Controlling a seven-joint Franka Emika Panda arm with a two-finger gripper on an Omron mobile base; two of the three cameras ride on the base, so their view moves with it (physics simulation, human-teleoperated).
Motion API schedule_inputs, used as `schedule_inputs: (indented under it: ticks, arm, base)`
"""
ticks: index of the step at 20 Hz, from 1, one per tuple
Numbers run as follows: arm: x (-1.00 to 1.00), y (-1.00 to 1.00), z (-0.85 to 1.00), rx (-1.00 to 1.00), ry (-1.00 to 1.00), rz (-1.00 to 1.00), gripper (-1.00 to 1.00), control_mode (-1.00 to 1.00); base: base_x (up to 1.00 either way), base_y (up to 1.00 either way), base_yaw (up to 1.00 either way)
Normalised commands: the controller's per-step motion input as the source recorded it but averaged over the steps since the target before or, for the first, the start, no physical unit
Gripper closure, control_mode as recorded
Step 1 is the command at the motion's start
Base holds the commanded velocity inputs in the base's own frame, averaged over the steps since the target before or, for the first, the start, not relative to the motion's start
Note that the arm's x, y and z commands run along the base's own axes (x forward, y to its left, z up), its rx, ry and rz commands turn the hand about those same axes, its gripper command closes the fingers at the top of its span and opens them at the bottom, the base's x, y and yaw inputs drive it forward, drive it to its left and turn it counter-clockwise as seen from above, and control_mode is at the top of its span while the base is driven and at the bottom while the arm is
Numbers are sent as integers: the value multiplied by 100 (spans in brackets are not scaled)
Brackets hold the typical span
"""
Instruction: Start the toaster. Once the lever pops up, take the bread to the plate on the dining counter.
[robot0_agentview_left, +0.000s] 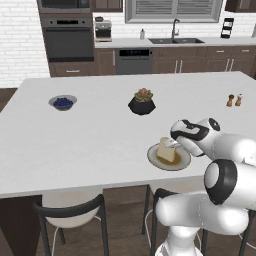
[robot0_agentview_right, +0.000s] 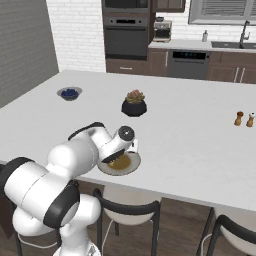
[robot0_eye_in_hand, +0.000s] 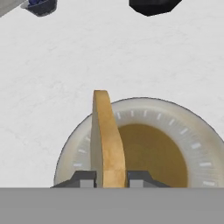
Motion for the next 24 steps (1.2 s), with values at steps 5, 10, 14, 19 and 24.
schedule_inputs:
  ticks: [5, 10, 14, 19, 24]
  arm:
    - [0, 0, 0, 0, 0, 0, -100, -100]
    - [0, 0, 0, 0, 0, 0, -100, -100]
    - [0, -3, 7, 0, 0, 0, -100, -100]
    - [0, 0, 36, 0, 0, 0, -100, -100]
    - [0, 0, 49, 0, 0, 0, -100, -100]
  base:
    - [0, 0, 0]
    - [0, 0, 0]
    - [0, 0, 0]
    - [0, 0, 0]
    - [0, 0, 0]
